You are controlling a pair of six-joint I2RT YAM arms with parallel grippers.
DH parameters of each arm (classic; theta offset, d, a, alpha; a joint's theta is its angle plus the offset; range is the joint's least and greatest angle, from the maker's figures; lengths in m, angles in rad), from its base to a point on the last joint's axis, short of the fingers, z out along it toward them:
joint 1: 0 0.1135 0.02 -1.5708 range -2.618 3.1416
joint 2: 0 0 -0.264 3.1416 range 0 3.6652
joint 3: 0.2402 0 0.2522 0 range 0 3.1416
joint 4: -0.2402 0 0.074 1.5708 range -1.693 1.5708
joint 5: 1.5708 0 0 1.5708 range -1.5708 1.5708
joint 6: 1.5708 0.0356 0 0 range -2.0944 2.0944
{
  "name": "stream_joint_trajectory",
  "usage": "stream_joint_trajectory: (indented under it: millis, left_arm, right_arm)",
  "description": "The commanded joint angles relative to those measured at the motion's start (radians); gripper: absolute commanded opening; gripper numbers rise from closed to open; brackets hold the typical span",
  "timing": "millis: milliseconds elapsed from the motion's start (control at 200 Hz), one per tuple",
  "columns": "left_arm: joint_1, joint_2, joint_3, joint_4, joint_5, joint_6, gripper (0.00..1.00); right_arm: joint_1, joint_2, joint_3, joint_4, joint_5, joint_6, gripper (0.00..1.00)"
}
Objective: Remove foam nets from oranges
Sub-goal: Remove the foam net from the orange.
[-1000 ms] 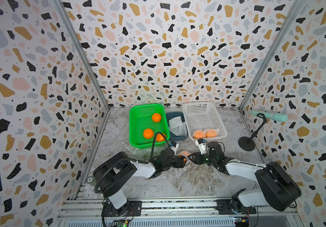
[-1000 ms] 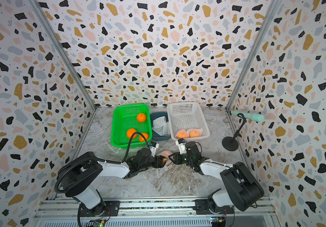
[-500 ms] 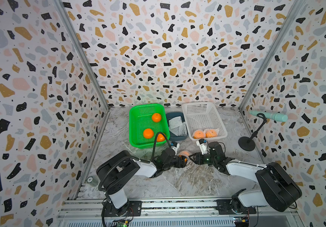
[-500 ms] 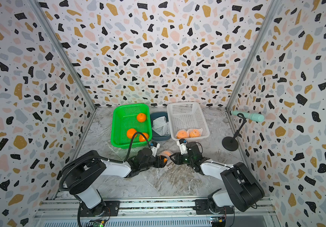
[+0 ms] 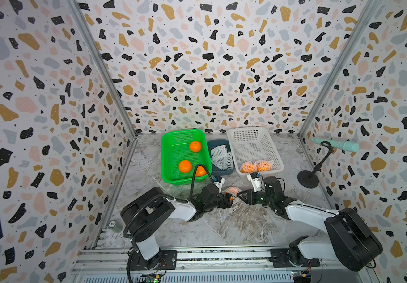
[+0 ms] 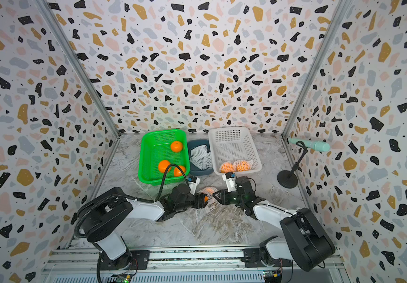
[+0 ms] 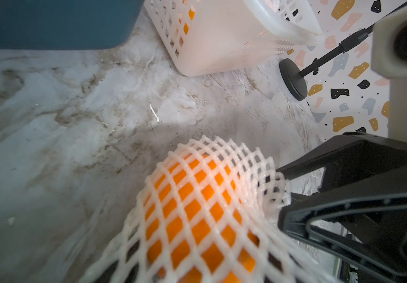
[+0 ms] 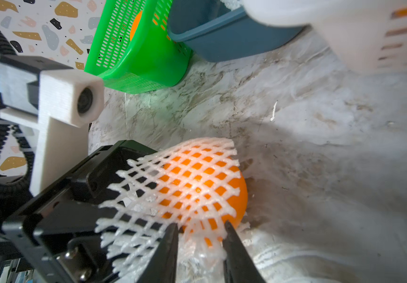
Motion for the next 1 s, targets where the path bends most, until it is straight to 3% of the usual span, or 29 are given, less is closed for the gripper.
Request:
stream_joint_trajectory:
  millis: [0, 320, 996]
  left_arm:
    - [-0.001, -0.04, 0.002, 0.029, 0.017, 0.019, 0.72]
    - [-0.001, -0.116, -0.044, 0.006, 0.005, 0.025, 0.72]
    - [0.001, -0.017, 0.015, -0.023, -0.013, 0.017, 0.79]
  right_arm:
    - [-0.007, -0.015, -0.01, 0.005, -0.015, -0.002, 0.24]
    - [-0.023, -0.021, -0.013, -0.006, 0.018, 0.004, 0.14]
    - [-0.026, 0.0, -0.019, 0.003, -0.001, -0.008, 0.13]
